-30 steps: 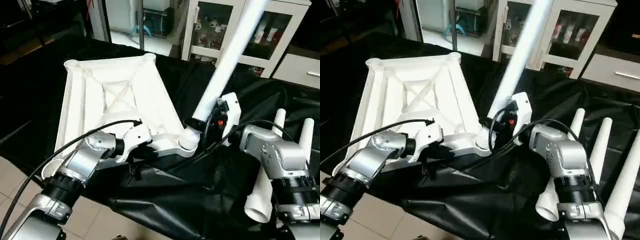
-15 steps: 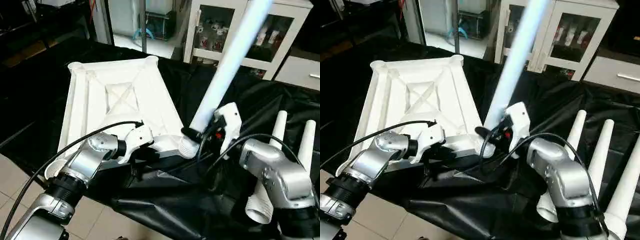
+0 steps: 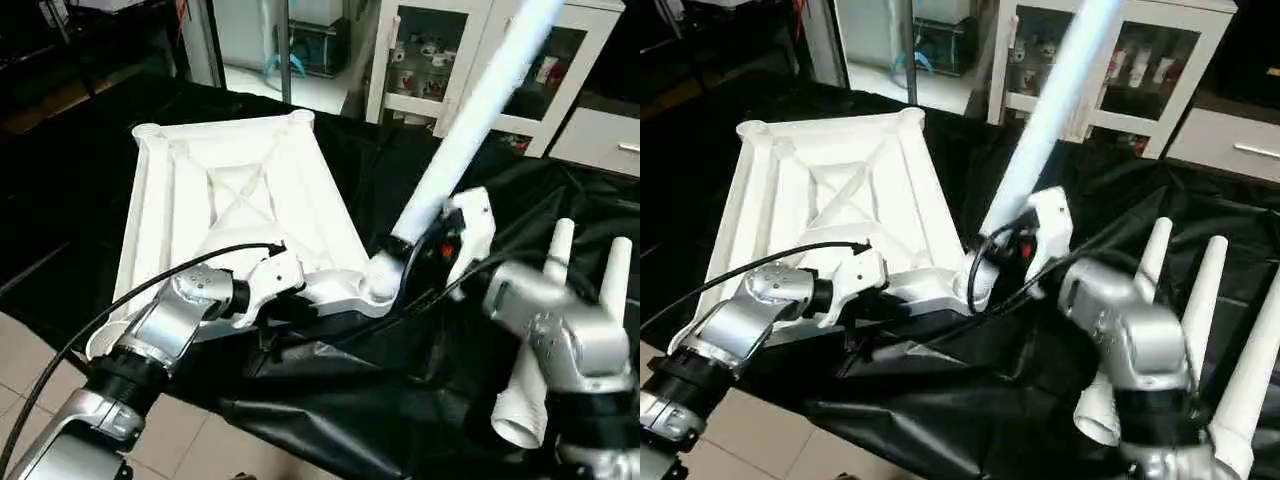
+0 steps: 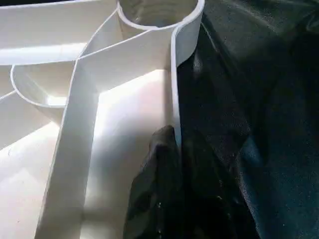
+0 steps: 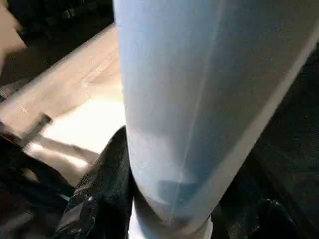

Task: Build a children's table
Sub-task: Pick table leg

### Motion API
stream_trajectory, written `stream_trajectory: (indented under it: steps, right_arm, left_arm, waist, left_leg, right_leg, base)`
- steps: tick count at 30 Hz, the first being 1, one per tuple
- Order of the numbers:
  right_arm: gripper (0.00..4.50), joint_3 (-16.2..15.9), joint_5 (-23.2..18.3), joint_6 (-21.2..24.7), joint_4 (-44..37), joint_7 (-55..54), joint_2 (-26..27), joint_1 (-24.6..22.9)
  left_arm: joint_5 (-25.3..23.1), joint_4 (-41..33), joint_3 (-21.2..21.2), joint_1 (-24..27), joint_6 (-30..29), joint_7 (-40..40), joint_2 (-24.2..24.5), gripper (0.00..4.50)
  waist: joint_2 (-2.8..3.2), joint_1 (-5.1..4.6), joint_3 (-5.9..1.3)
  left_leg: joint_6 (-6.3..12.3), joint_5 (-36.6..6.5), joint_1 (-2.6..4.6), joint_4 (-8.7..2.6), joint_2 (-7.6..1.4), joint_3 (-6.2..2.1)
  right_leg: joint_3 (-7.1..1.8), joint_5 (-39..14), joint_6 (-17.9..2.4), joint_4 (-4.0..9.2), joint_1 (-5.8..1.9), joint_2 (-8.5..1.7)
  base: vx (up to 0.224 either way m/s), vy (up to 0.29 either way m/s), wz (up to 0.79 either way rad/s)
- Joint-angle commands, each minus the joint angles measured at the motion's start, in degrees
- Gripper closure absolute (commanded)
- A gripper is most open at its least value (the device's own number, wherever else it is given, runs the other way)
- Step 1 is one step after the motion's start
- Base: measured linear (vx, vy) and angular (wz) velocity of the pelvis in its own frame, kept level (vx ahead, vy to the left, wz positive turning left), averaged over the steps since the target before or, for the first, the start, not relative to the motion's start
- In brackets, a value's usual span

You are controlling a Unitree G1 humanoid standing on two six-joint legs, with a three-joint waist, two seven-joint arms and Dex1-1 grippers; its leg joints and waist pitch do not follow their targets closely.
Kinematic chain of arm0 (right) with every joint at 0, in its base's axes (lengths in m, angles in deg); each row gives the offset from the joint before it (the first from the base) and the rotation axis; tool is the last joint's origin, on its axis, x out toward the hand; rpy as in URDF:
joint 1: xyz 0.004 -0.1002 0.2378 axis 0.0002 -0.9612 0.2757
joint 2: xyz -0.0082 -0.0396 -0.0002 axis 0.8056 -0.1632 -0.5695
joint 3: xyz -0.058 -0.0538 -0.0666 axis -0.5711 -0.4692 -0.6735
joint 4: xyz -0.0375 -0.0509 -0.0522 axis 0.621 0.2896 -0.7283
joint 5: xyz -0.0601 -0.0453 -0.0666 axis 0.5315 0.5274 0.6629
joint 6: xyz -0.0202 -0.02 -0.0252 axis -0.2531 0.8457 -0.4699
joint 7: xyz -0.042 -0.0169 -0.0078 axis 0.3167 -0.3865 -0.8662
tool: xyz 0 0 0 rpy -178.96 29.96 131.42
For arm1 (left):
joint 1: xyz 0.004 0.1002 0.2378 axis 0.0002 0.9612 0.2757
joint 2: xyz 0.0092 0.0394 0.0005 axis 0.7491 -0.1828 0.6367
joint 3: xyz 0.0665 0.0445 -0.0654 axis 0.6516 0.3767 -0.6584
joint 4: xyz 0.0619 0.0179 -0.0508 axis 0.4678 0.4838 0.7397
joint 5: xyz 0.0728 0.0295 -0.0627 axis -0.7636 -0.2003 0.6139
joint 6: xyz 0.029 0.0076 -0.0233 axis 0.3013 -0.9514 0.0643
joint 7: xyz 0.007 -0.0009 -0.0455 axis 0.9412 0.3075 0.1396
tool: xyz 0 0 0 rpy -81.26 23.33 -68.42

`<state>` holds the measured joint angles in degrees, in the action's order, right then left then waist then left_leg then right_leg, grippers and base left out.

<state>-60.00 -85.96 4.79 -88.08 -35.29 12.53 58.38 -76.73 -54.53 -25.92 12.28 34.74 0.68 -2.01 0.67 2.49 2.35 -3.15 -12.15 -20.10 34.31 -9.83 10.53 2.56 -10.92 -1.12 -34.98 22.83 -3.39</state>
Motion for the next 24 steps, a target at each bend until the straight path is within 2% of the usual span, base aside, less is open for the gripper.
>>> stream_trajectory:
  steps: [1, 3, 6, 11, 13, 18, 24]
  right_arm:
    - [2.66, -2.47, 2.16, -0.73, 1.67, 1.7, -1.13, 0.33]
    - [2.66, -5.22, 2.6, 0.17, 2.0, 4.06, -3.3, 0.2]
    - [2.66, -5.5, 1.94, 0.96, 2.2, 4.65, -3.71, 0.41]
    - [2.66, -5.07, 1.81, 0.65, 5.04, 4.72, -2.74, 2.84]
    - [2.66, -5.12, 1.8, 0.68, 5.3, 4.95, -2.67, 3.17]
    - [2.66, -7.23, 1.22, 2.6, 4.39, 8.09, -4.76, 3.49]
    - [2.66, -8.32, 1.39, 3.88, 3.8, 9.76, -6.72, 2.62]
  left_arm:
    - [-1.08, -0.35, 2.55, 1.83, 0.1, -2.17, 0.74, 4.5]
    - [-0.97, -2.04, 2.94, 2.62, 0.19, -2.83, 1.14, 4.5]
    - [-1.12, -2.44, 3.07, 2.91, 0.35, -2.83, 1.39, 4.5]
    - [-1.34, -3.79, 3.49, 3.52, 0.36, -3.5, 1.9, 4.5]
    - [-1.36, -4.02, 3.46, 3.59, 0.28, -3.51, 1.93, 4.5]
    - [-1.79, -4.62, 3.62, 3.68, 0.53, -3.7, 2.19, 4.5]
    - [-2.05, -4.85, 4.06, 3.69, 0.59, -3.33, 1.98, 4.5]
  waist:
    - [-0.55, 0.04, -3.14]
    - [-0.46, 0.19, -3.1]
    - [-0.37, 0.12, -2.97]
    - [-0.42, 0.04, -2.89]
    - [-0.42, -0.01, -2.93]
    - [-0.45, 0.05, -3.11]
    - [-0.71, 0.26, -3.04]
  left_leg:
    - [0.51, -6.59, 0.02, -4.05, -2.97, -1.18]
    - [1.15, -5.8, 0.04, -4.05, -3.17, -1.23]
    - [1.49, -6.63, 0.18, -4.1, -3.24, -1.16]
    - [0.78, -7.87, 0.31, -4.18, -3.23, -1.17]
    - [0.66, -7.72, 0.22, -4.16, -3.2, -1.18]
    - [1.45, -5.46, 0.18, -3.99, -3.22, -1.14]
    - [1.56, -6.11, 0.21, -3.96, -3.21, -1.08]
  right_leg:
    - [-2.97, -6.92, -11.97, 3.84, -3.02, -4.76]
    - [-2.94, -6.17, -12.14, 3.65, -3.05, -4.79]
    - [-2.96, -7.14, -12.32, 3.85, -2.87, -4.74]
    - [-2.96, -10.01, -12.11, 4.05, -2.7, -4.75]
    - [-2.99, -9.71, -12.14, 4.0, -2.78, -4.74]
    - [-2.94, -5.02, -12.9, 3.47, -3.0, -4.63]
    - [-2.97, -7.12, -12.68, 3.69, -2.99, -4.73]
  base:
    - [0.0, 0.0, 0.0]
    - [0.0, 0.0, 0.0]
    - [0.0, 0.0, 0.0]
    - [0.0, 0.0, 0.0]
    - [0.0, 0.0, 0.0]
    - [0.0, 0.0, 0.0]
    - [0.0, 0.0, 0.0]
